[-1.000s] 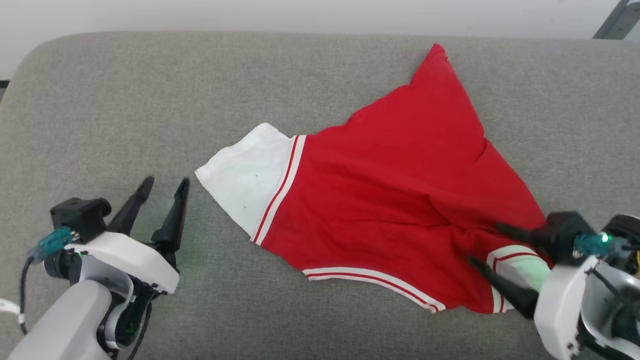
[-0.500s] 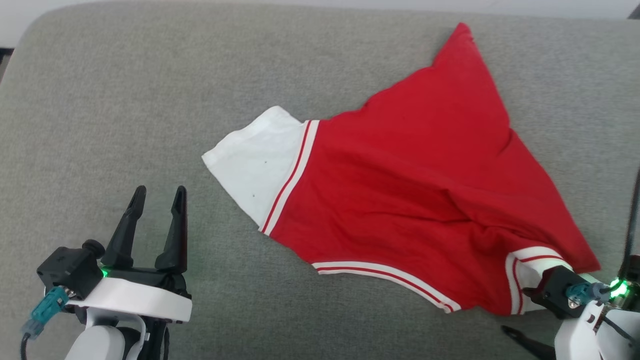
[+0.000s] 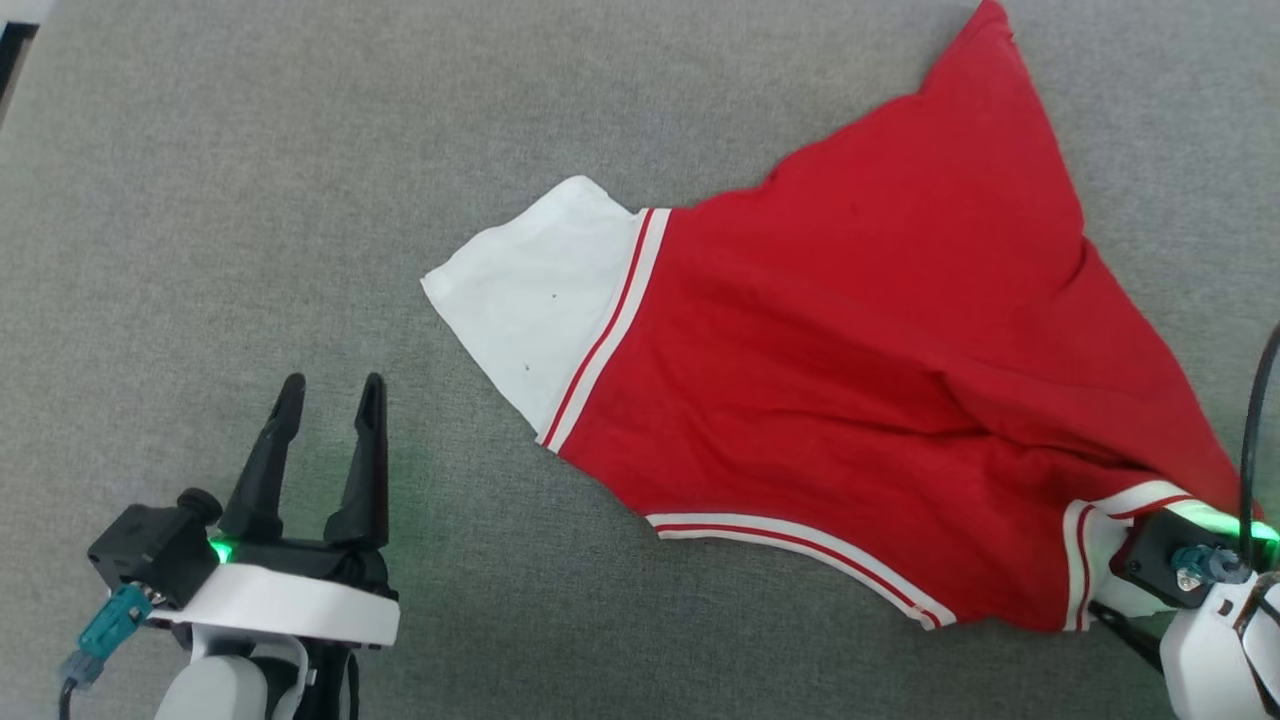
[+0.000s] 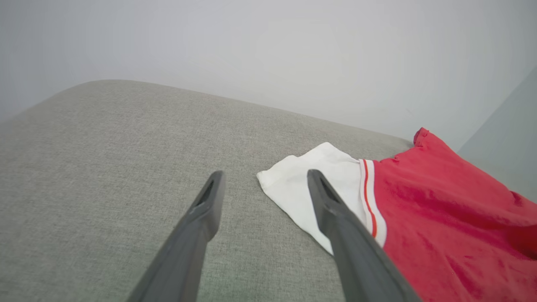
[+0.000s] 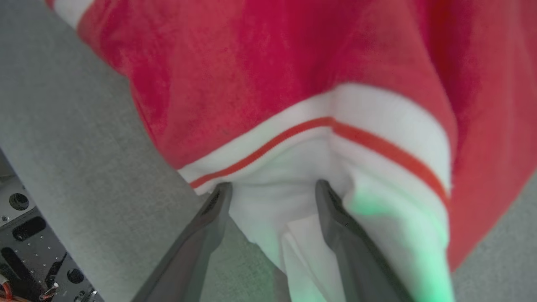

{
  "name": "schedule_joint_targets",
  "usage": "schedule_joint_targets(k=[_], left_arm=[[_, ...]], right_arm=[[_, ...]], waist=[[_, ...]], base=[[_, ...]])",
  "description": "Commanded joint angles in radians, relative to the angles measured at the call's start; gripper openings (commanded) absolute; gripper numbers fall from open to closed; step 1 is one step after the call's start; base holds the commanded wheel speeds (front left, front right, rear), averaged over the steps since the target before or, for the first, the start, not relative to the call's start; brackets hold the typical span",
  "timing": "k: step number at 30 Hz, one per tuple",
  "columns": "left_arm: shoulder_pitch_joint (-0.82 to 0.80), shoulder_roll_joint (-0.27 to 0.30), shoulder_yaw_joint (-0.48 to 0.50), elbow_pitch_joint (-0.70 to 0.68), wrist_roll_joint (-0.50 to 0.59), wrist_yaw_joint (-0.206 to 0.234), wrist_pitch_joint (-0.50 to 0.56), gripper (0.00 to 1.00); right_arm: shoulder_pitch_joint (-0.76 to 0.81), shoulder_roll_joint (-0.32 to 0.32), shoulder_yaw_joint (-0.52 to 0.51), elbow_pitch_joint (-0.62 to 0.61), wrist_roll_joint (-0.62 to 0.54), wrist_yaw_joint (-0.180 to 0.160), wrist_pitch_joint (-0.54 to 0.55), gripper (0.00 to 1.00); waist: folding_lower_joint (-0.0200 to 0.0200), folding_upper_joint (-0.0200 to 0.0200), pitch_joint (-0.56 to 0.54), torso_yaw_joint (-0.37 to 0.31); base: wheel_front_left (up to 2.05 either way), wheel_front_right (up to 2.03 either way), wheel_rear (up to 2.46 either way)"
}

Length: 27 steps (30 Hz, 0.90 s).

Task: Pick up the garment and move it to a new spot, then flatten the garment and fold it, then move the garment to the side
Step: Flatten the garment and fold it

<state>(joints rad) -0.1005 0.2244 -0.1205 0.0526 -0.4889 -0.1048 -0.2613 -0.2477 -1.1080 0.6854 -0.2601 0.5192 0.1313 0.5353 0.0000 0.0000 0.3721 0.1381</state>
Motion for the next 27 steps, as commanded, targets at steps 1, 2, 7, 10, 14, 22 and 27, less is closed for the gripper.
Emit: schedule_joint_targets(k=[1,2,7,10,14,22,27], left_arm=[[-0.018,-0.004,0.007,0.000,0.010,-0.007,-0.005,1.00],[-0.023,-0.007,0.009,0.000,0.015,-0.010,-0.005,1.00],[-0.040,-0.013,0.016,0.002,0.032,-0.018,-0.005,1.00],[-0.045,-0.011,0.022,0.002,0.036,-0.023,-0.005,1.00],[-0.056,0.003,0.034,-0.003,0.038,-0.026,-0.005,1.00],[-0.147,0.187,-0.083,-0.022,0.046,-0.027,0.053,1.00],[-0.276,0.399,-0.286,-0.062,-0.196,-0.025,0.407,1.00]], right_arm=[[-0.016,-0.004,0.005,0.021,-0.017,-0.001,0.003,1.00],[-0.026,-0.012,0.012,0.032,-0.046,-0.004,0.004,1.00],[-0.056,0.029,0.050,0.117,-0.100,-0.006,-0.012,1.00],[-0.068,0.055,0.081,0.161,-0.114,-0.008,-0.018,0.29],[-0.092,0.078,0.107,0.198,-0.125,-0.008,-0.027,0.00],[-0.109,0.111,0.129,0.188,-0.122,-0.004,-0.044,0.00],[-0.129,0.127,0.133,0.160,-0.126,-0.003,-0.039,0.00]], waist=[[0.0000,0.0000,0.013,0.004],[0.0000,0.0000,0.020,0.006],[0.0000,0.0000,0.043,0.010],[0.0000,0.0000,0.050,0.009],[0.0000,0.0000,0.055,0.000],[0.0000,0.0000,0.046,-0.029],[0.0000,0.0000,0.041,-0.050]], base=[[0.00,0.00,0.00],[0.00,0.00,0.00],[0.00,0.00,0.00],[0.00,0.00,0.00],[0.00,0.00,0.00],[0.00,0.00,0.00],[0.00,0.00,0.00]])
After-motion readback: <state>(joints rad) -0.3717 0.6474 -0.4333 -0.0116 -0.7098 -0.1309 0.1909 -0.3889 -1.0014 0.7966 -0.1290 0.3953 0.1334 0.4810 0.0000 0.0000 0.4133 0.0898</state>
